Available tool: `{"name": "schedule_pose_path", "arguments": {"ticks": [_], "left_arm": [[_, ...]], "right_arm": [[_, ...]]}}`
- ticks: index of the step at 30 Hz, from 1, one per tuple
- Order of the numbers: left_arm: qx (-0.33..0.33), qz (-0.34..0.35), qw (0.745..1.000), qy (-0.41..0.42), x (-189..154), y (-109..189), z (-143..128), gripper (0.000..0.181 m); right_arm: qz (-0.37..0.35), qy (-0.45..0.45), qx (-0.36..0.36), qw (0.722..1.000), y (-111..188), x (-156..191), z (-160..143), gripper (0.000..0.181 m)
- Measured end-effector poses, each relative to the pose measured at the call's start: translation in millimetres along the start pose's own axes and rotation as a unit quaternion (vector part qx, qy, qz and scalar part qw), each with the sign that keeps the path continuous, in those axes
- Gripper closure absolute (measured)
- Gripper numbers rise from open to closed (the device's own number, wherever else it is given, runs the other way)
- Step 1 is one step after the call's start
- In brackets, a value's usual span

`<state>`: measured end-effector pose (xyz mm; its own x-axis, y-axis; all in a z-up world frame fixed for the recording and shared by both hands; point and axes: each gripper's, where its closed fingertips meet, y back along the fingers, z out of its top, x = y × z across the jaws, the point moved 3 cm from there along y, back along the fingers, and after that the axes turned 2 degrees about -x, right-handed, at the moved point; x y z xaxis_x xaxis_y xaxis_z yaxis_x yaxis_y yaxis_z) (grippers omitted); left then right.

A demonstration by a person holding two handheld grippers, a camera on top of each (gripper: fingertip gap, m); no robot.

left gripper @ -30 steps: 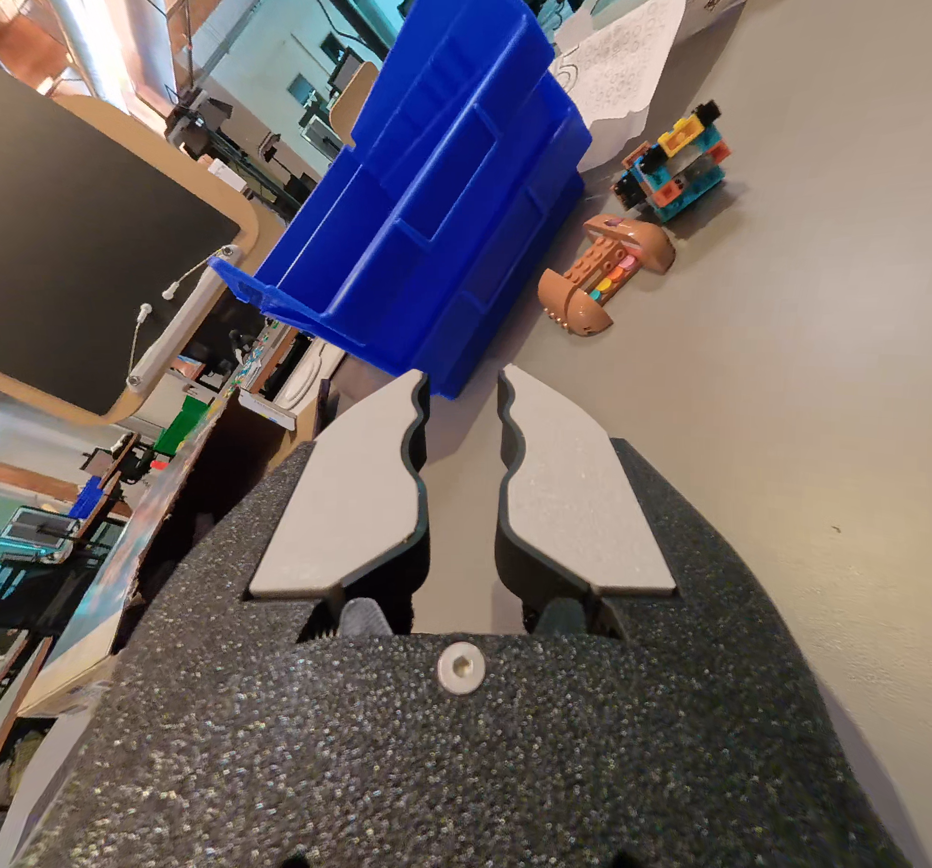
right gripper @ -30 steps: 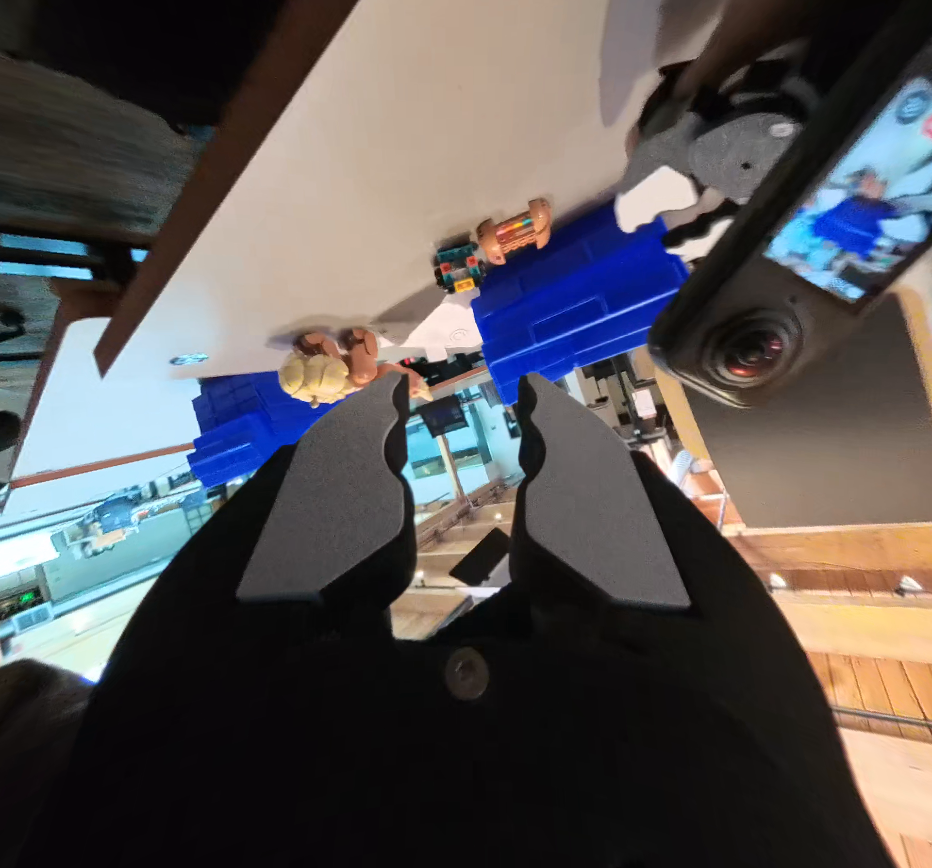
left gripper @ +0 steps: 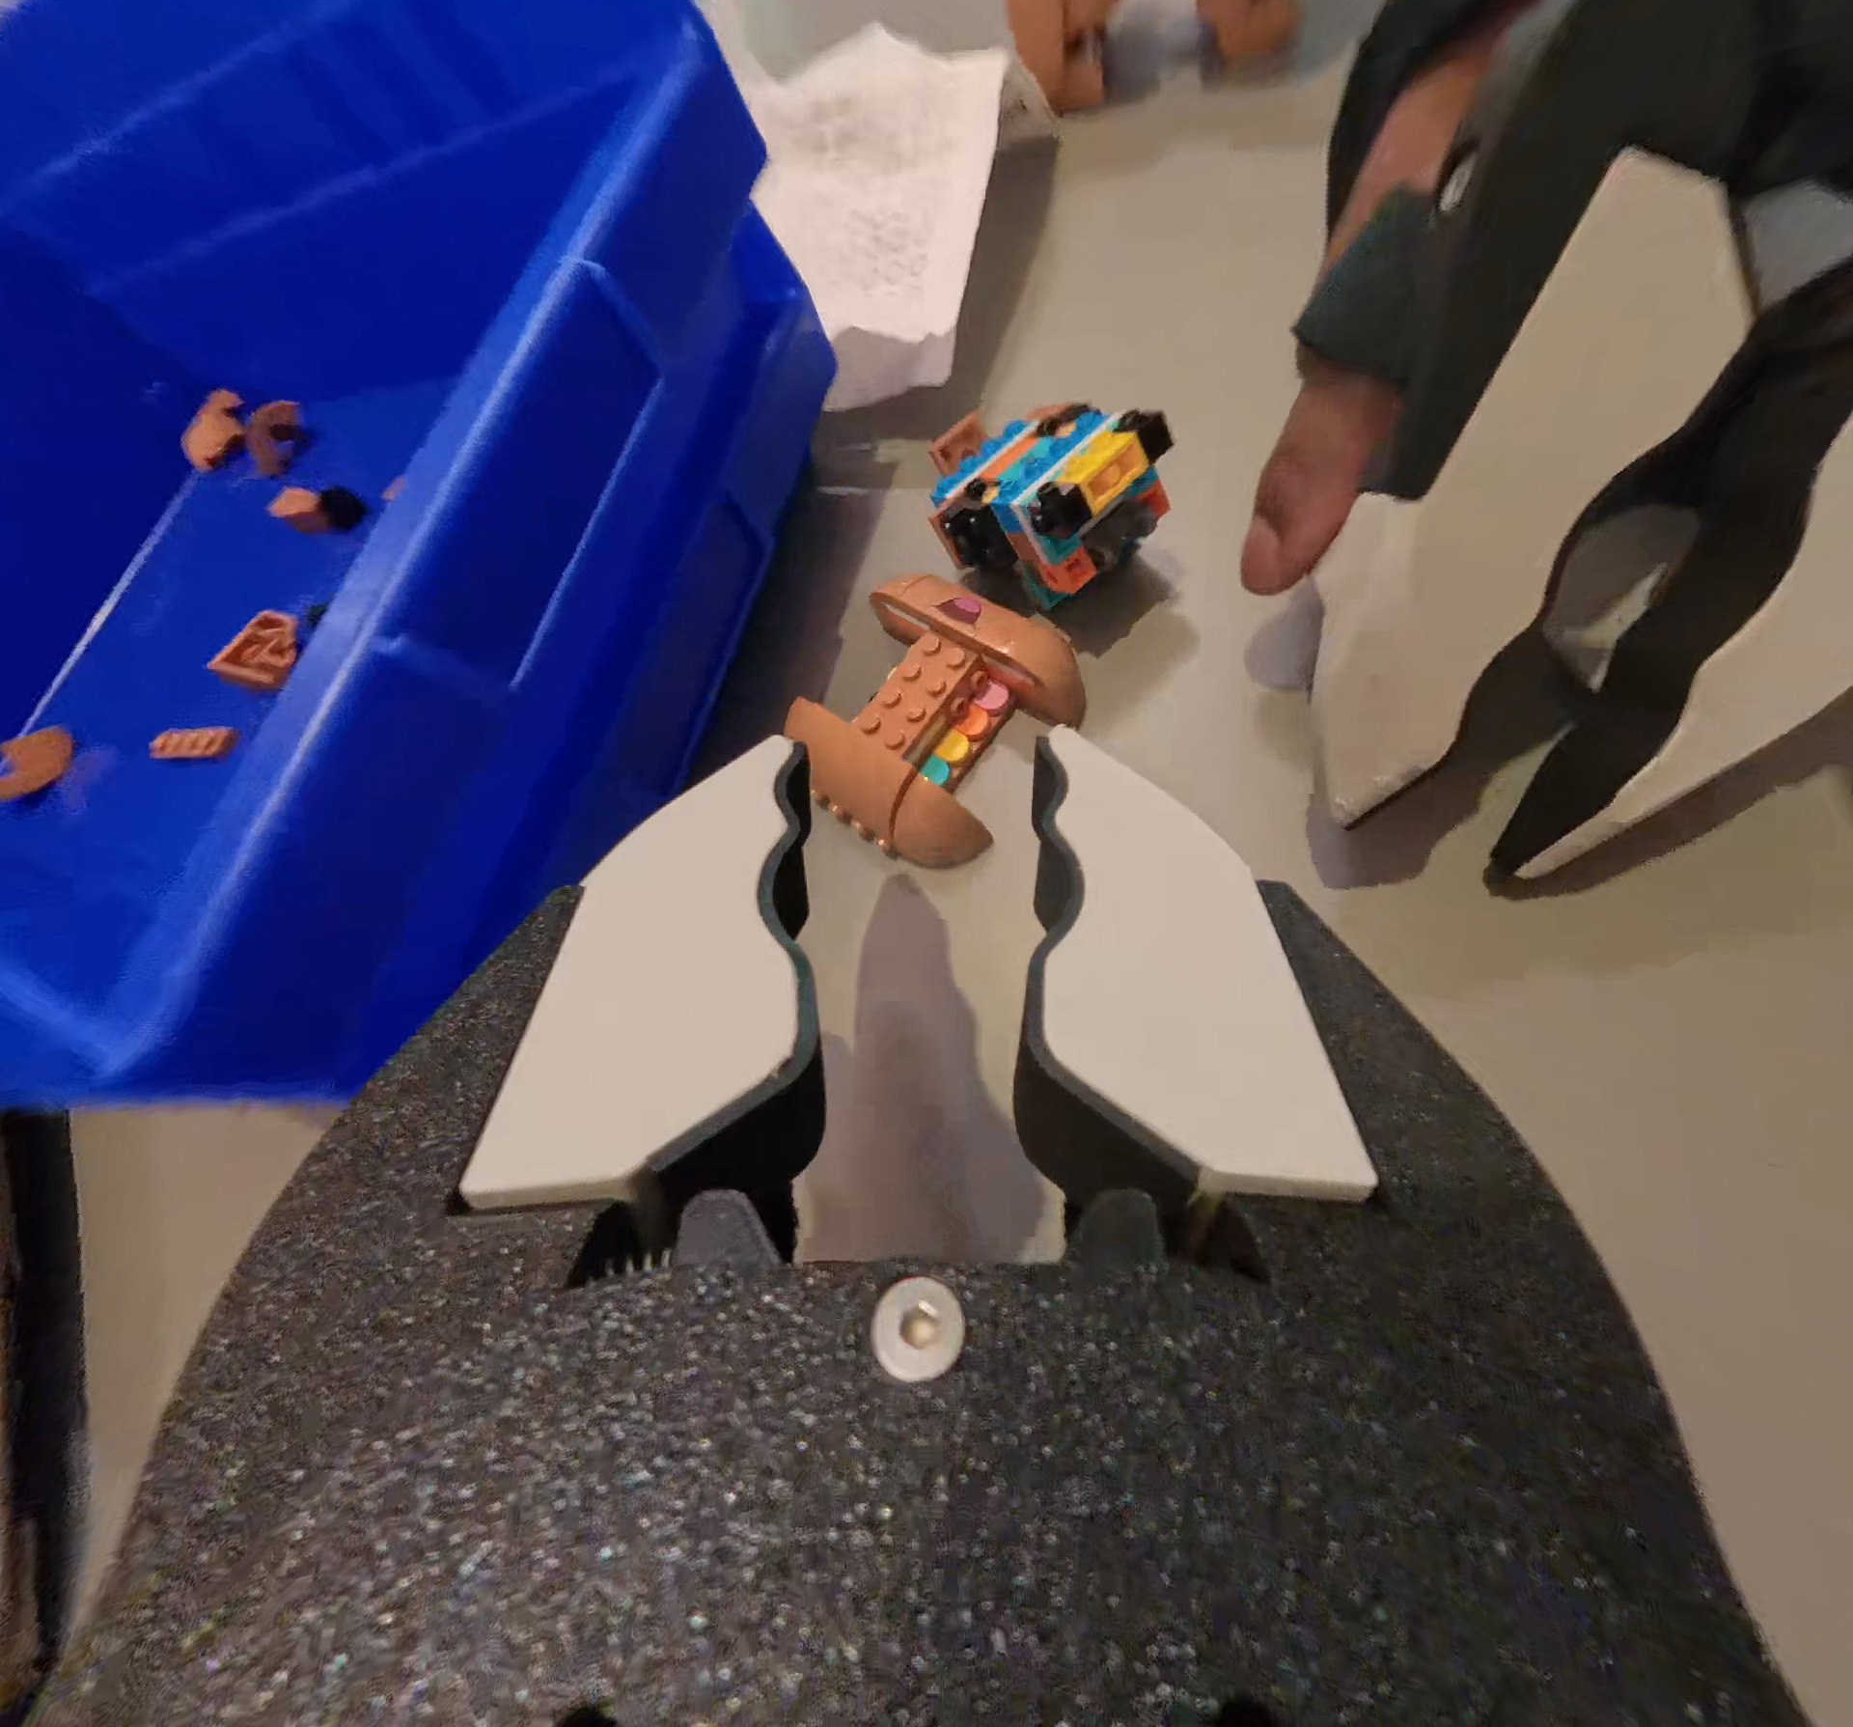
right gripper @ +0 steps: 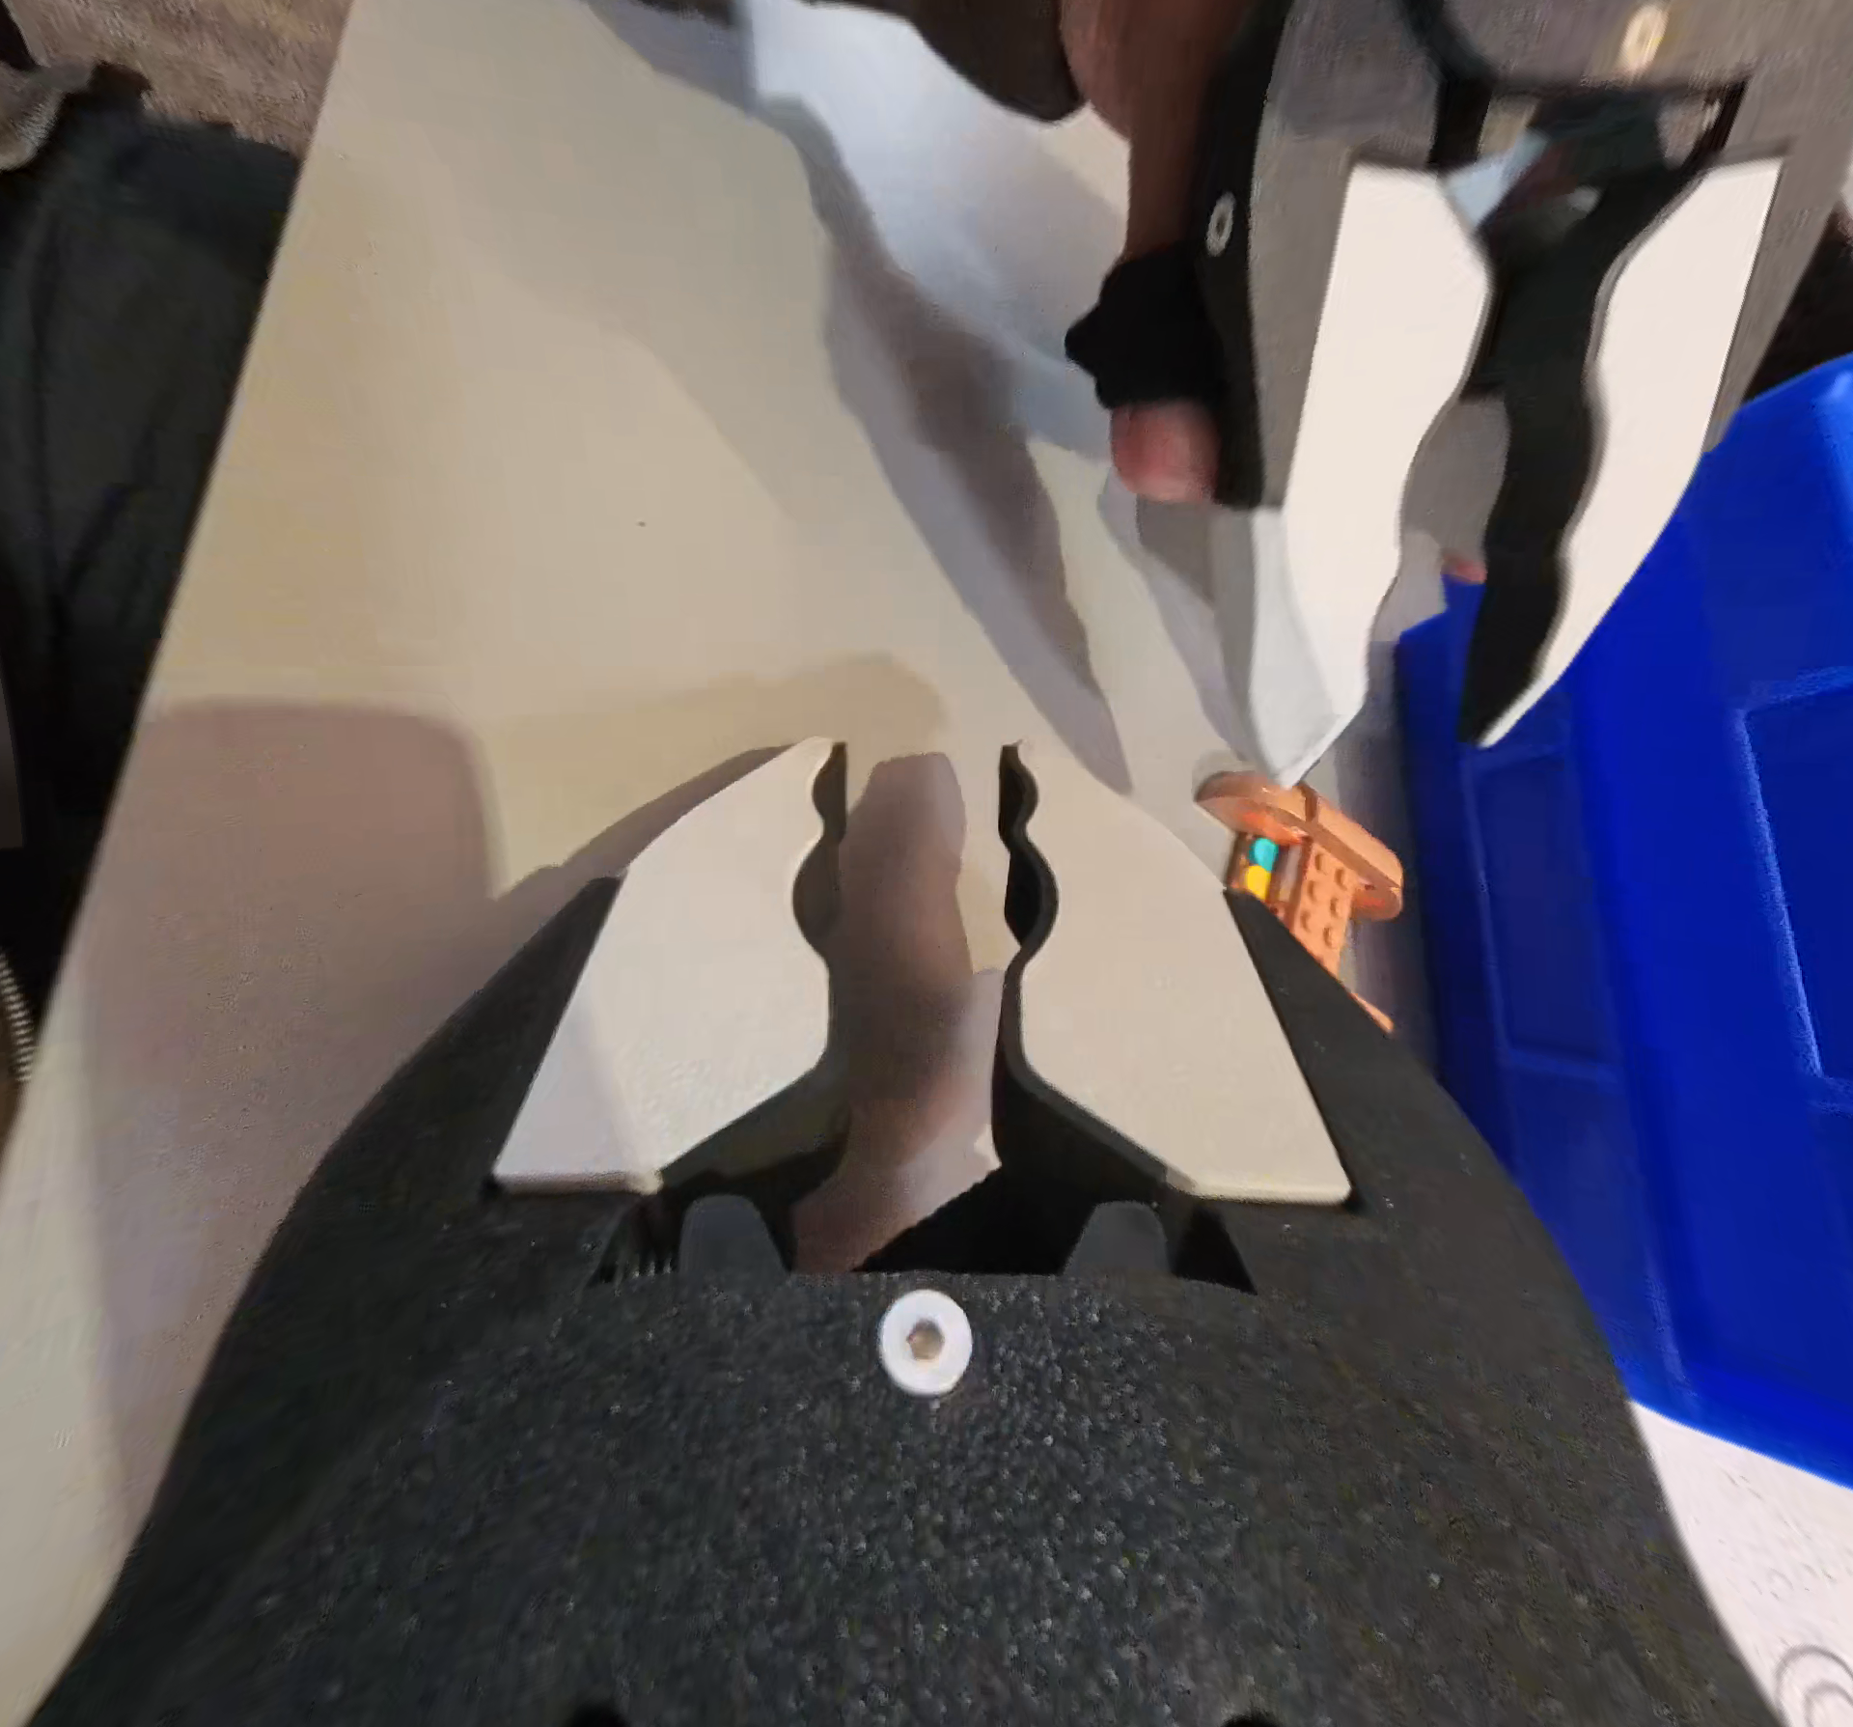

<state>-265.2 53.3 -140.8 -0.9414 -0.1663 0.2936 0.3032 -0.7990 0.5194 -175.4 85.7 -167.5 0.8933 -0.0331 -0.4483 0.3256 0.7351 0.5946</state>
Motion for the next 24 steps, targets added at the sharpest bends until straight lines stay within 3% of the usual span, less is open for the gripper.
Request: {"name": "schedule_pose_path", "arguments": {"ticks": [3,6,9,16,24], "left_arm": [[0.056,-0.029,0.998,-0.017,4.8,-22.1,-5.0,0.138],[0.067,-0.064,0.995,-0.043,2.2,-33.9,-5.6,0.140],[0.102,-0.078,0.986,-0.104,4.6,-37.7,-5.6,0.140],[0.143,-0.110,0.967,-0.179,5.8,-42.7,0.3,0.145],[0.182,-0.115,0.967,-0.136,-2.5,-44.9,-4.9,0.155]], "right_arm": [[-0.019,-0.006,-0.029,0.999,2.3,-13.5,-7.4,0.156],[-0.074,0.005,-0.033,0.997,7.3,-25.2,-15.9,0.158],[-0.124,0.037,-0.025,0.991,12.7,-27.0,-20.9,0.163],[-0.151,0.115,-0.017,0.982,11.0,-16.7,-19.6,0.179],[-0.207,0.141,0.028,0.968,21.3,-9.3,-22.7,0.172]]}}
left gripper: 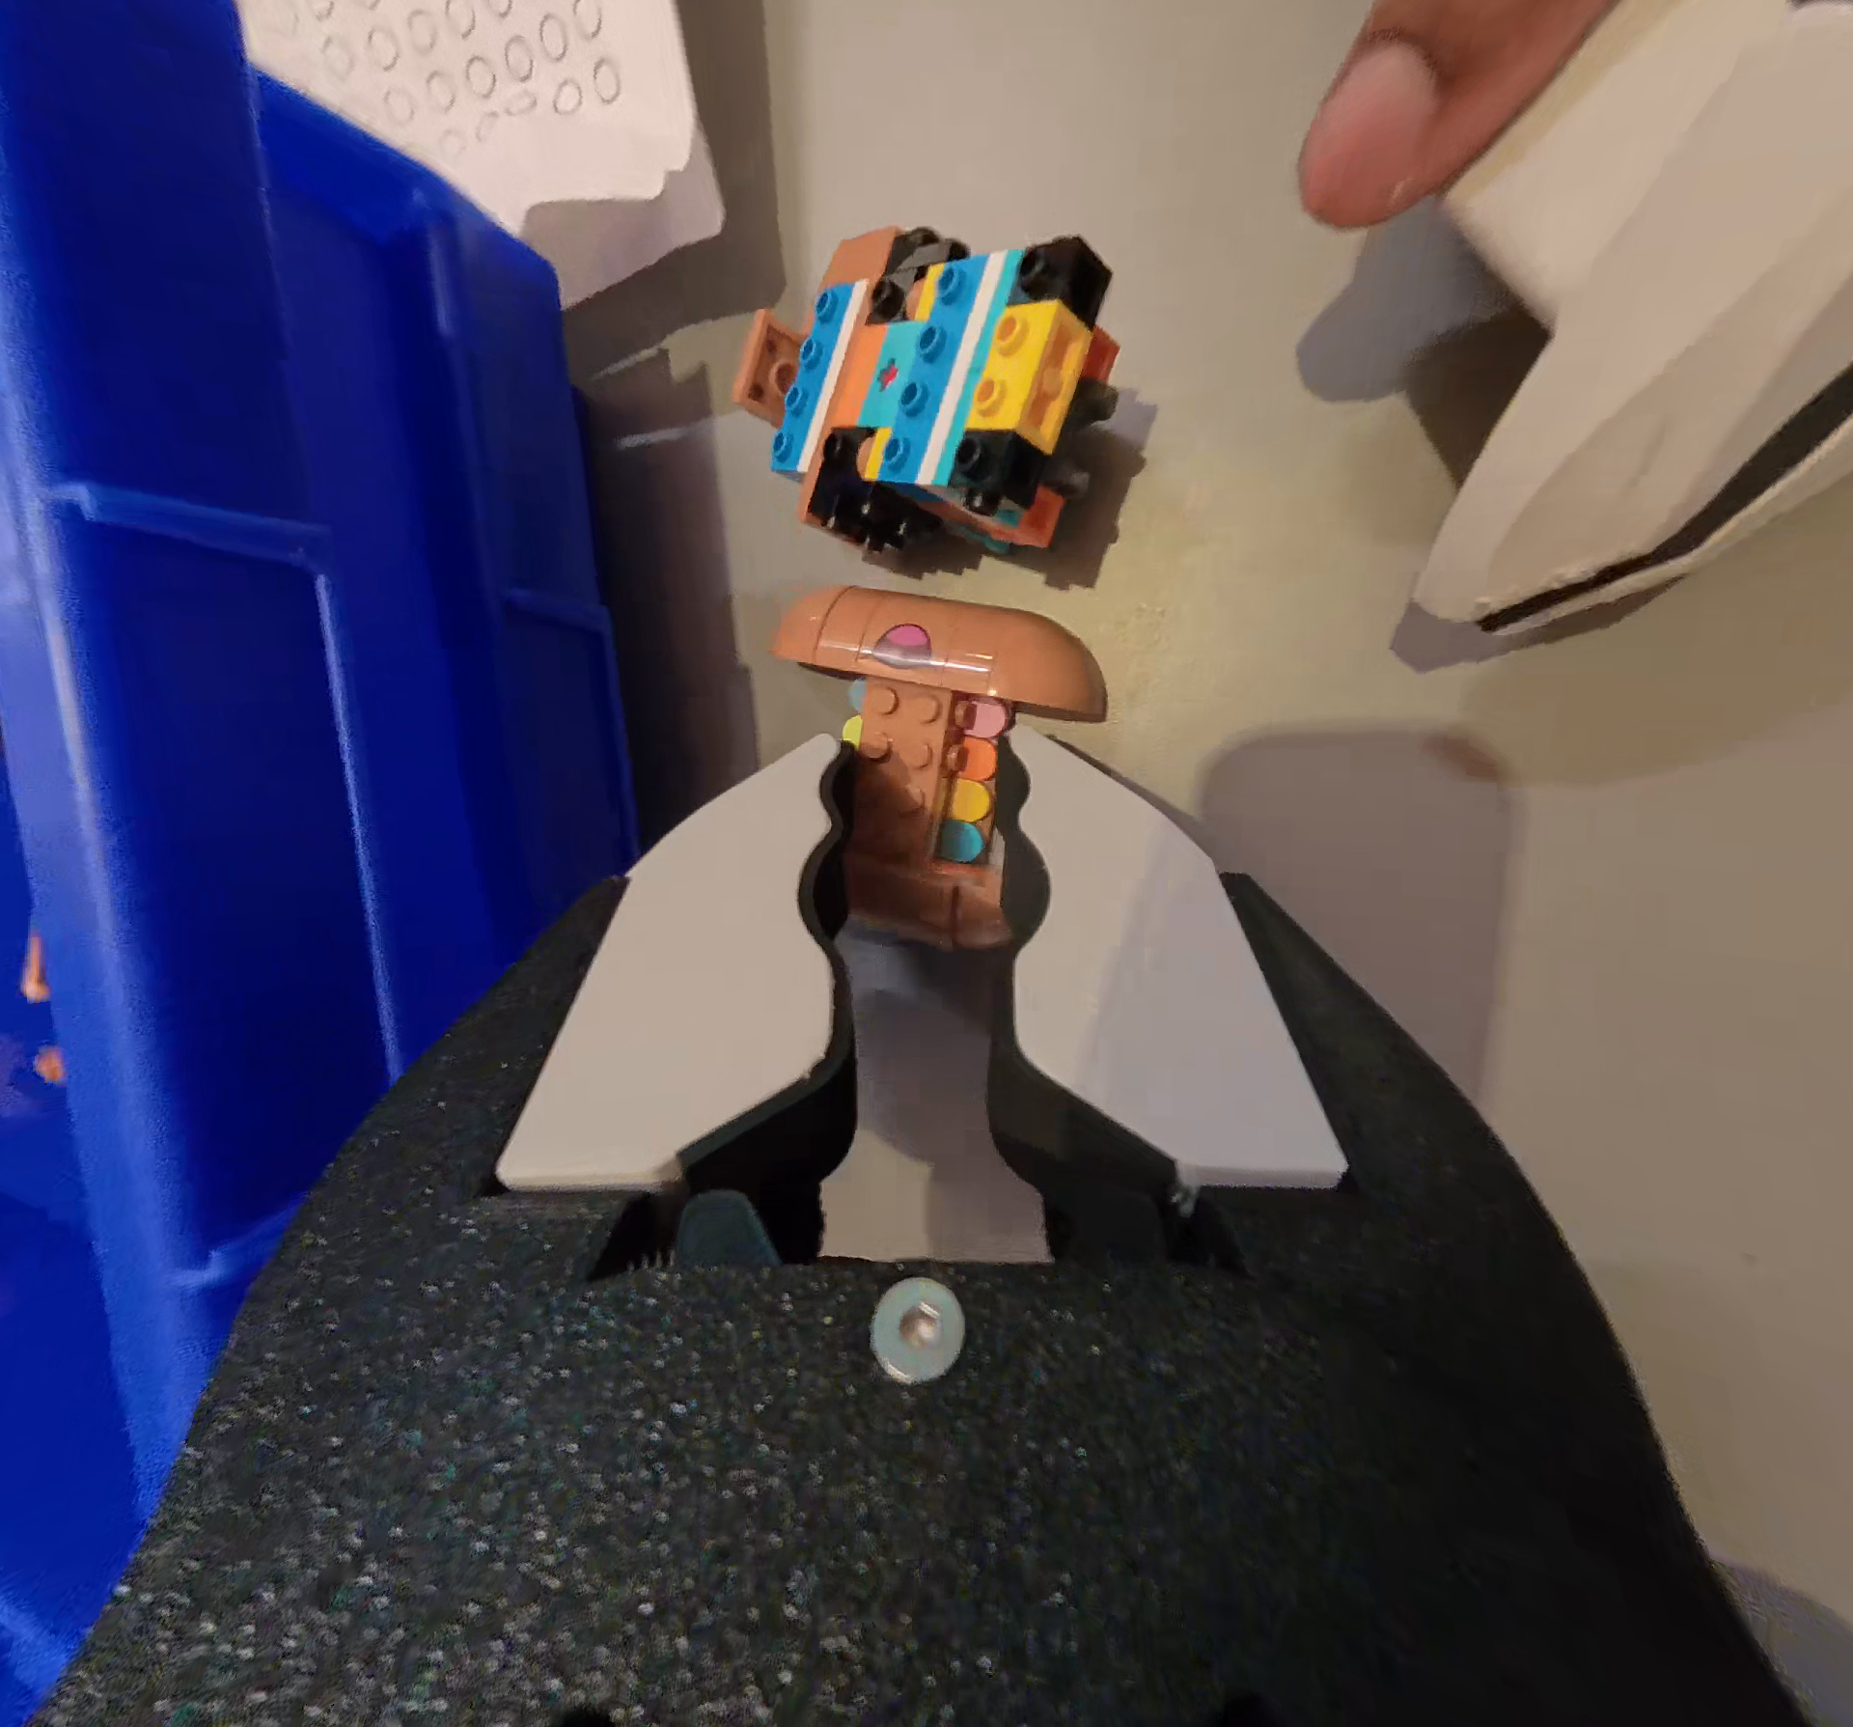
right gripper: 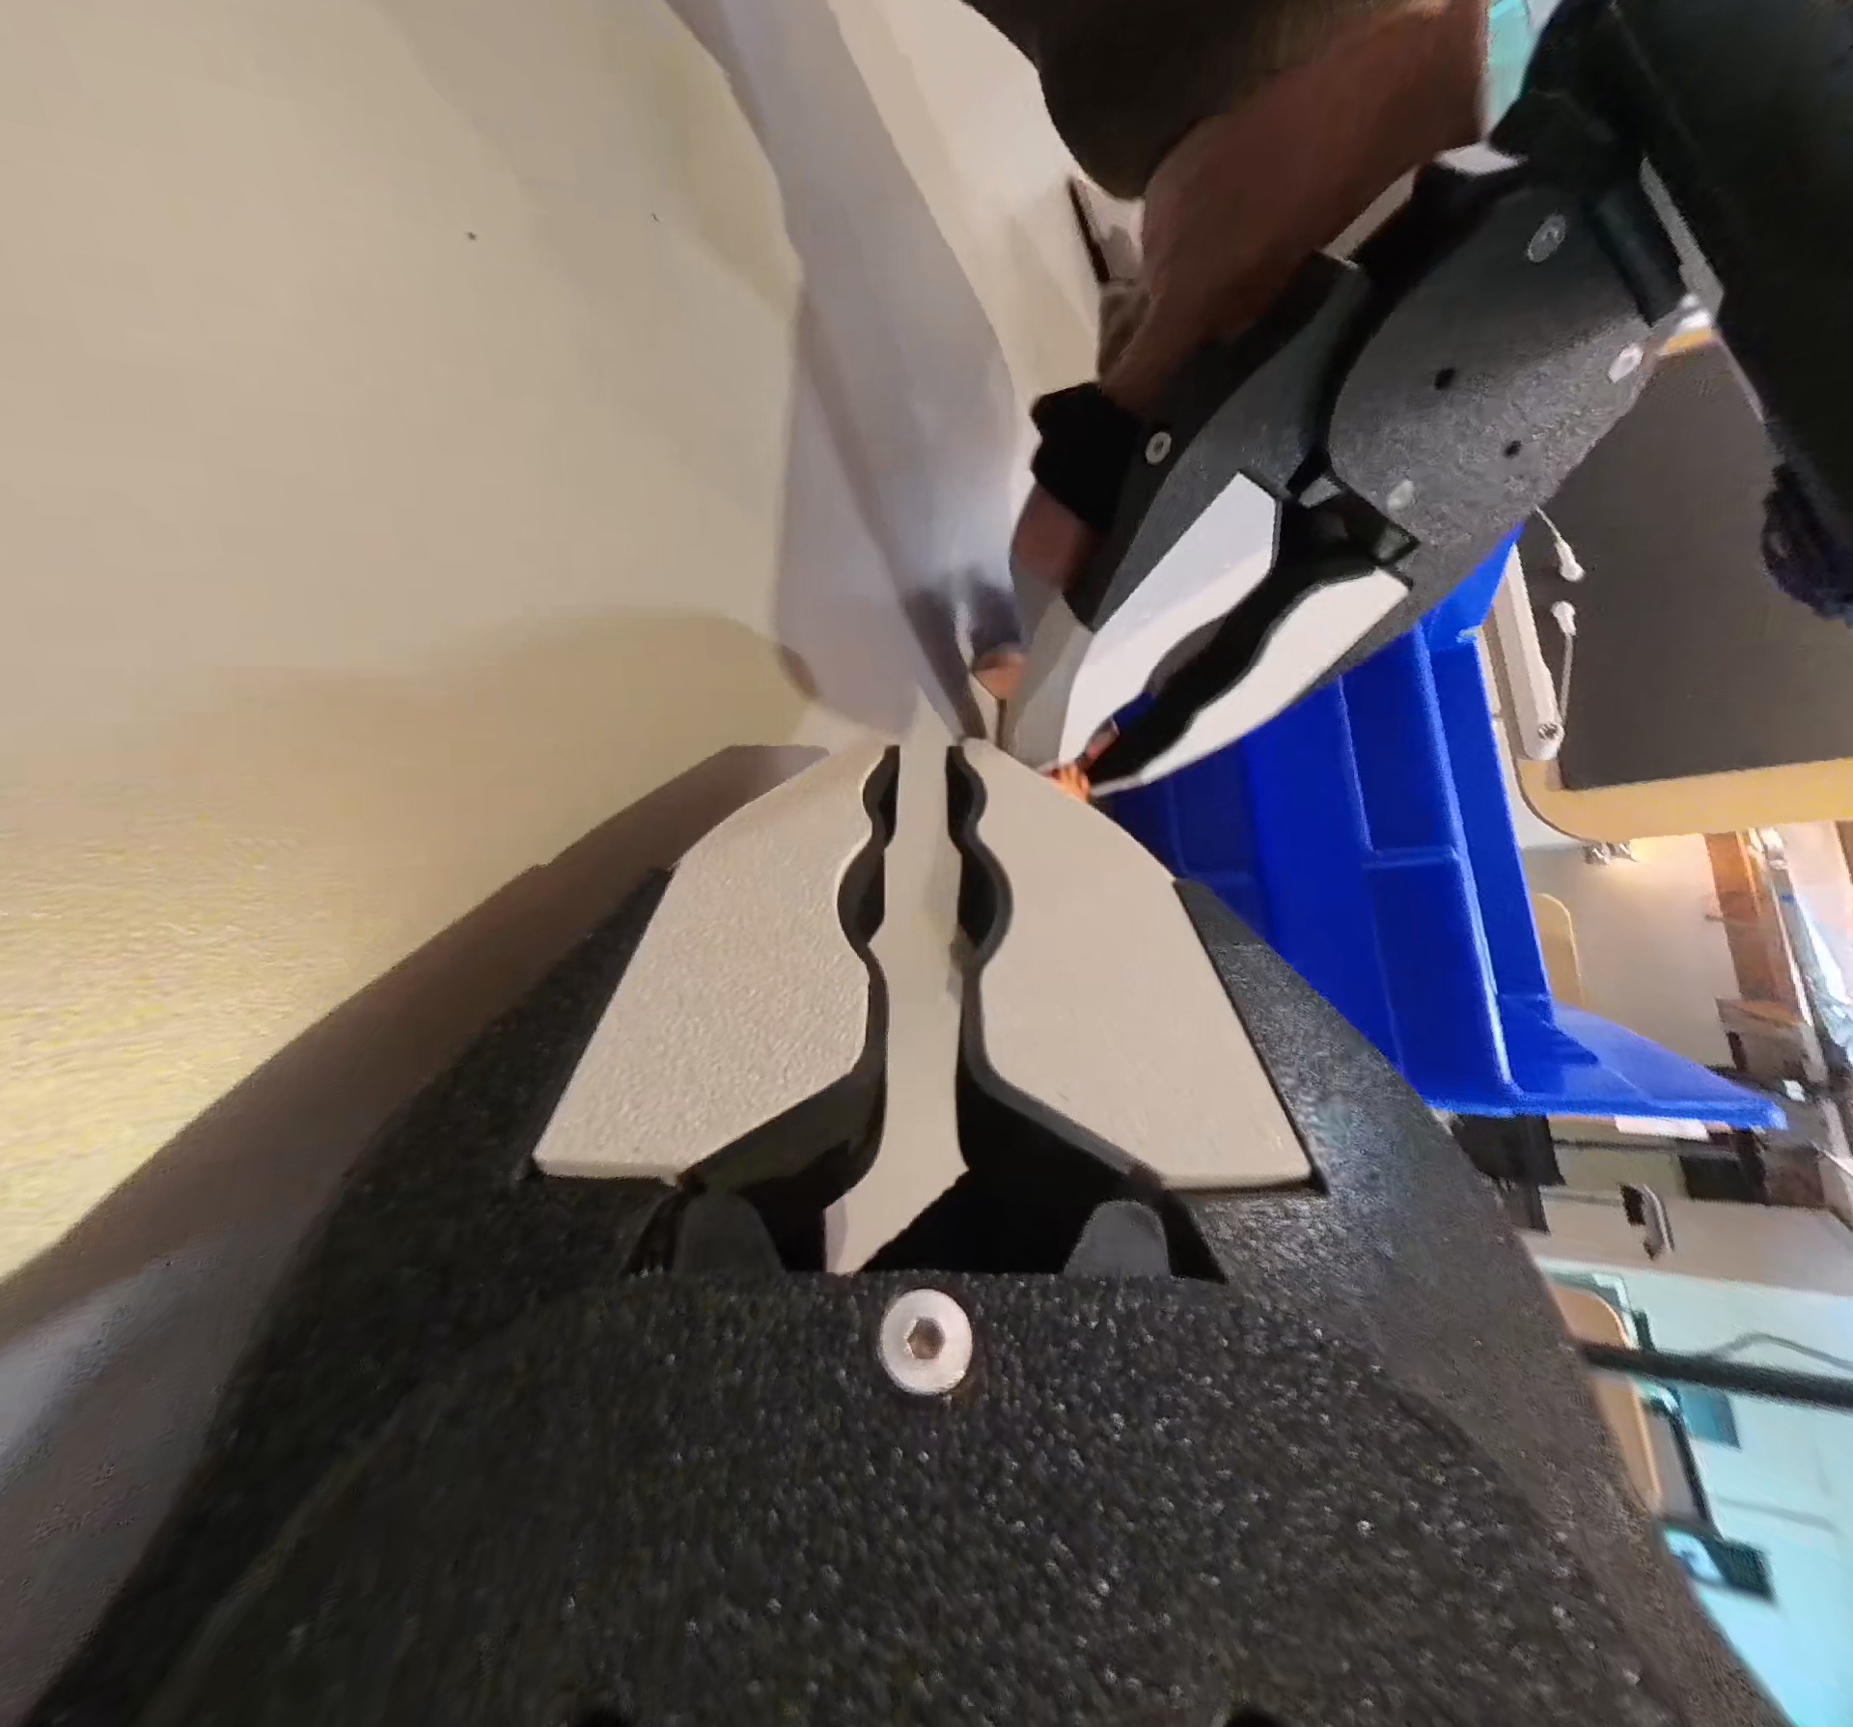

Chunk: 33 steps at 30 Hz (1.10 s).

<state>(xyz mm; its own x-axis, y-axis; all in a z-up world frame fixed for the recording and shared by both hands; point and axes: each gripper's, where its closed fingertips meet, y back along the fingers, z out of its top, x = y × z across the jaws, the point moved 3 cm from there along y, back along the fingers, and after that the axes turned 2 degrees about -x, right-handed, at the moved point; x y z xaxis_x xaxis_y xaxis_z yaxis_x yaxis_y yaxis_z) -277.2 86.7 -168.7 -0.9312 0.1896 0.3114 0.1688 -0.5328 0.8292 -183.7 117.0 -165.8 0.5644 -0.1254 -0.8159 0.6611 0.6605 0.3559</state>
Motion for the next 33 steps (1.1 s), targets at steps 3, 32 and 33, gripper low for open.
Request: {"name": "schedule_pose_path", "arguments": {"ticks": [3,32,33], "left_arm": [[-0.006,0.028,0.996,0.079,-10.3,6.2,-0.1,0.162],[-0.142,0.182,0.890,0.392,-34.5,60.4,-69.3,0.162],[-0.137,0.183,0.891,0.392,-34.2,59.4,-69.1,0.162]], "right_arm": [[-0.031,-0.030,0.040,0.998,6.7,-3.0,-1.7,0.171],[-0.040,-0.289,0.019,0.956,-53.7,-39.3,27.7,0.158],[-0.044,-0.280,0.027,0.959,-52.8,-38.0,26.3,0.157]]}}
